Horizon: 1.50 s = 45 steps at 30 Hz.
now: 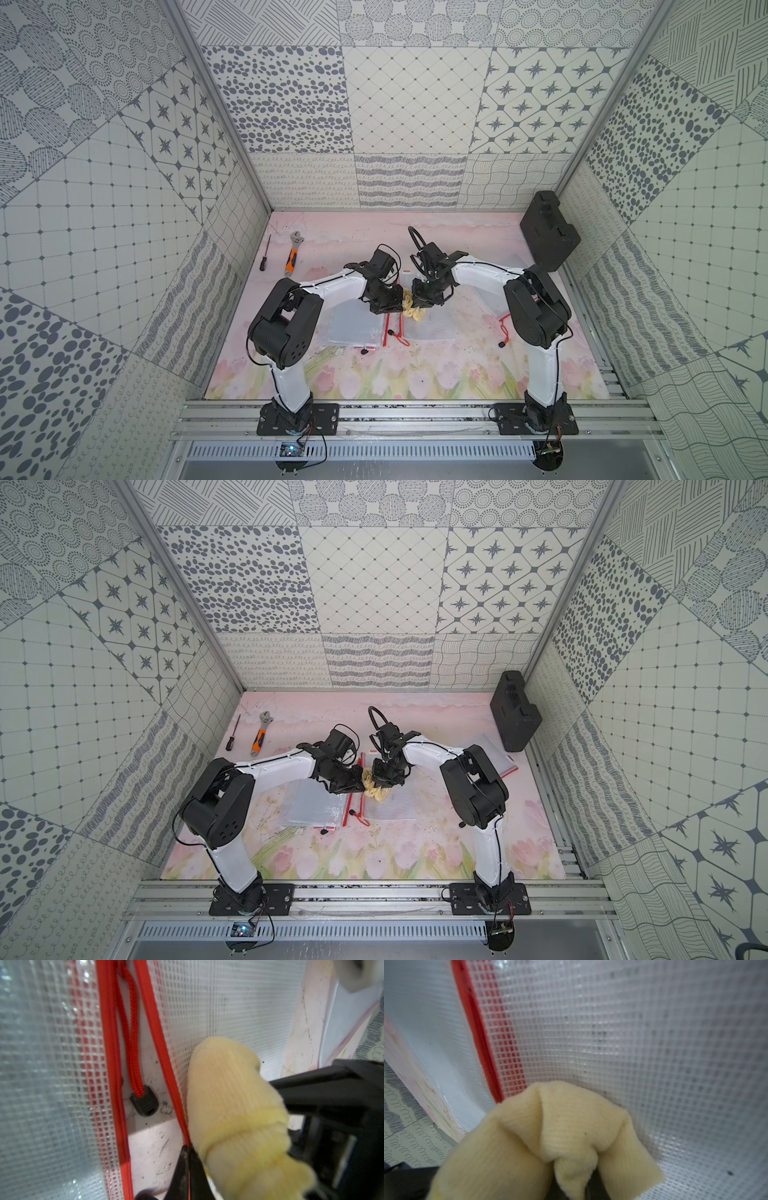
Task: Wipe the document bag
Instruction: Adjust the document bag at the center of the board.
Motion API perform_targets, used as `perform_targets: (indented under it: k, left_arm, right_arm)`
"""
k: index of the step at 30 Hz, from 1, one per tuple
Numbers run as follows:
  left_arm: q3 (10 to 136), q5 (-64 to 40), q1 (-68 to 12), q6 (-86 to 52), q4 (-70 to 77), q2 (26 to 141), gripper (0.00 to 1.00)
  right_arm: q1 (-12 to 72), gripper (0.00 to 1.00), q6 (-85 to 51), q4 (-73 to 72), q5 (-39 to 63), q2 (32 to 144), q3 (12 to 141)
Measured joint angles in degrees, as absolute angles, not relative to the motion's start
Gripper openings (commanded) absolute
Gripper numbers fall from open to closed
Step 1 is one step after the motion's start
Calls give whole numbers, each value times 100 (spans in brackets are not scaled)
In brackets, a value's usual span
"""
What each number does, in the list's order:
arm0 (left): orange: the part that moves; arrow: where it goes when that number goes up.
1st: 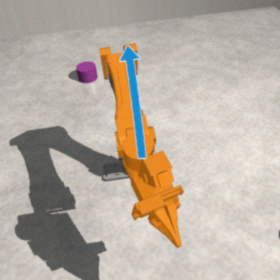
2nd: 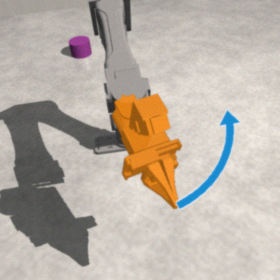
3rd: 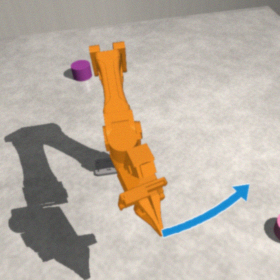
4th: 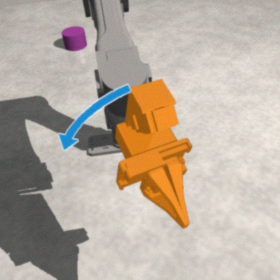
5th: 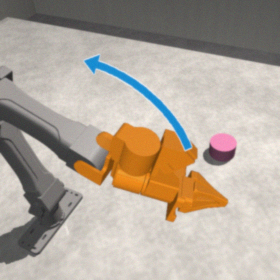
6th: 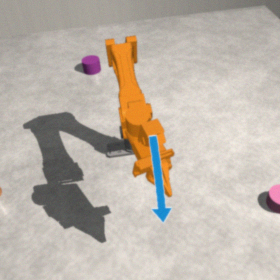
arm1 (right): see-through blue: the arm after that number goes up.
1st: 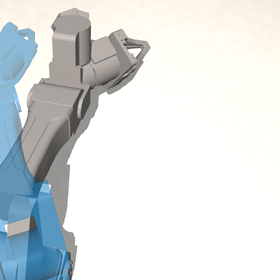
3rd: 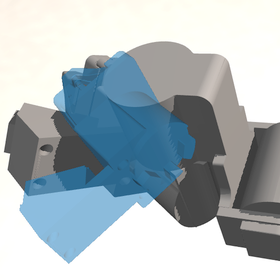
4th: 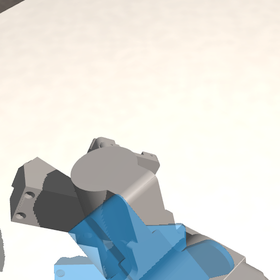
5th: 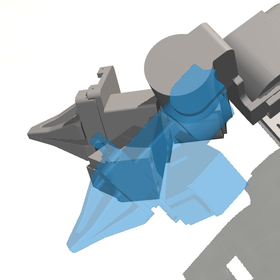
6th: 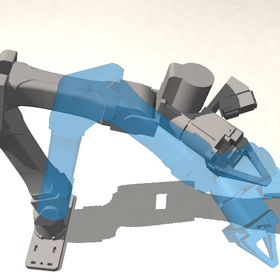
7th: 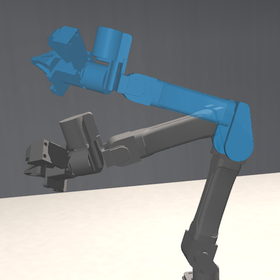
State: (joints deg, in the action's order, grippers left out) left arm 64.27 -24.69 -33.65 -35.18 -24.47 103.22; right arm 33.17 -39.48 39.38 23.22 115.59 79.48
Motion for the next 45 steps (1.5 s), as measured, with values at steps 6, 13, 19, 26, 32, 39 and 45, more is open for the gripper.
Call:
perform_targets:
  k: [6, 13, 19, 26, 32, 39, 45]
  left_arm:
    - [6460, -2460, -3363, -3479, -2517, 10145, 0]
    - [6820, -1935, -3170, -3186, -3326, 9126, 0]
    - [8009, -209, -3120, -2969, -5017, 8449, 0]
    - [9343, 2141, -3315, -3371, -7306, 9120, 0]
    - [10582, 3192, -4233, -3454, -8355, 10512, 0]
    - [12809, 3059, -5371, -3039, -8720, 12586, 4]
    - [13041, 1892, -5653, -2670, -8348, 13233, 57]
  right_arm:
    - [1813, 0, -3662, 3787, 2388, 10661, 6713]
    - [930, 0, -3308, 4425, 1796, 9537, 5999]
    - [1017, 0, -3280, 4397, 1935, 9238, 5872]
    - [1017, 0, -3280, 4379, 2060, 9295, 5708]
    - [1022, 0, -3277, 4353, 2069, 9292, 5590]
    - [1022, 0, -3275, 4379, 2056, 9067, 5306]
    - [1022, 0, -3273, 4436, 2067, 8812, 5245]
